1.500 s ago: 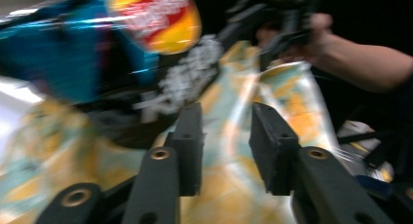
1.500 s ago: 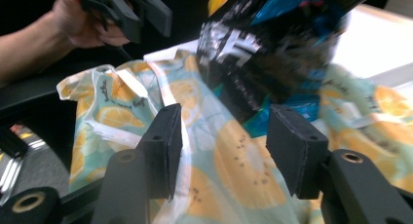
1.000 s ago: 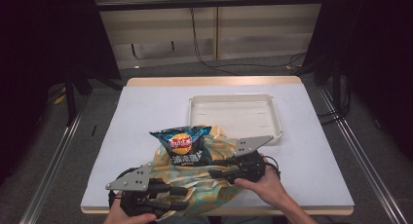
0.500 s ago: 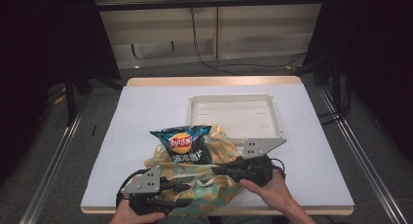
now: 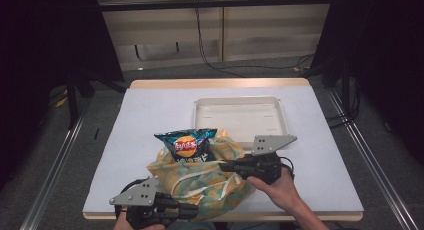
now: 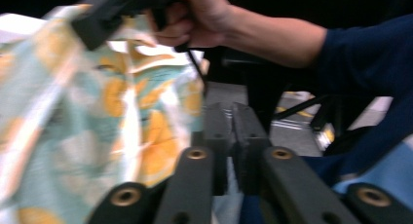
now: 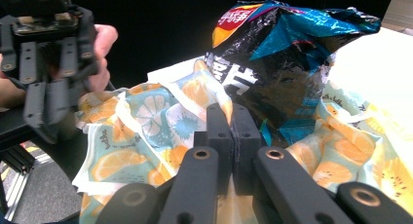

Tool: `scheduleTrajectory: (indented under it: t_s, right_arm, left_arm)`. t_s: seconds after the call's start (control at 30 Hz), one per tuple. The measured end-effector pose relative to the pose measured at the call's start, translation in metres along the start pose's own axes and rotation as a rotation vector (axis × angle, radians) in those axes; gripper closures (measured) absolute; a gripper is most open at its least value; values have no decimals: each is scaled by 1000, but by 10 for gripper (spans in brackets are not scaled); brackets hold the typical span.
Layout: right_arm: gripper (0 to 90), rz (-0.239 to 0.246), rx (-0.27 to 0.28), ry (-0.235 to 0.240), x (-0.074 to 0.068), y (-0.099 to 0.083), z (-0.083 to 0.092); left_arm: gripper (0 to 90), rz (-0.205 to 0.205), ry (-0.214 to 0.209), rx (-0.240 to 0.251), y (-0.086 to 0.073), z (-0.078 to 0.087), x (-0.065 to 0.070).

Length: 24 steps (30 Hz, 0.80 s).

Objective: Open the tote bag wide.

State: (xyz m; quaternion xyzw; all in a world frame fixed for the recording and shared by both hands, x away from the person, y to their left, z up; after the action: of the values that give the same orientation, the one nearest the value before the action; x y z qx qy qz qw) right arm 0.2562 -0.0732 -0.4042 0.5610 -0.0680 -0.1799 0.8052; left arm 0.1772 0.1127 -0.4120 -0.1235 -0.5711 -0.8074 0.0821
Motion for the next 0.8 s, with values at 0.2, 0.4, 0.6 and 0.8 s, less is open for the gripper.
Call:
scheduleTrajectory:
  t_s: [0.2, 0.4, 0.6, 0.8]
  right_arm:
    - [900, 10, 14, 7, -2, 4, 1]
    - [900, -1, 30, 63, -19, 5, 4]
    - [900, -12, 32, 131, -42, 1, 6]
    - [900, -16, -22, 216, -67, -24, -4]
  left_arm:
    - [900, 31, 53, -130, -23, -20, -13]
    - [900, -1, 192, -173, -27, -25, -32]
    - [900, 45, 216, -126, -26, -23, -44]
    - [900, 58, 221, -123, -31, -24, -46]
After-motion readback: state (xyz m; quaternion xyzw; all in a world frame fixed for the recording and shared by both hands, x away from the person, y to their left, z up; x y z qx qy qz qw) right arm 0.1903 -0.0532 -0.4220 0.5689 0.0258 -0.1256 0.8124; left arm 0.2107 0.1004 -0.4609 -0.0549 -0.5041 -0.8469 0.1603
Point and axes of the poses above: each handheld gripper's, and its own axes: z roughly backward along the jaws, y roughly out of its top, x roughly to its right, the point moved 7 cm from there along -z, roughly forward along the jaws, and after that the axes turned 6 degrees about z, right-handed, at the moved point
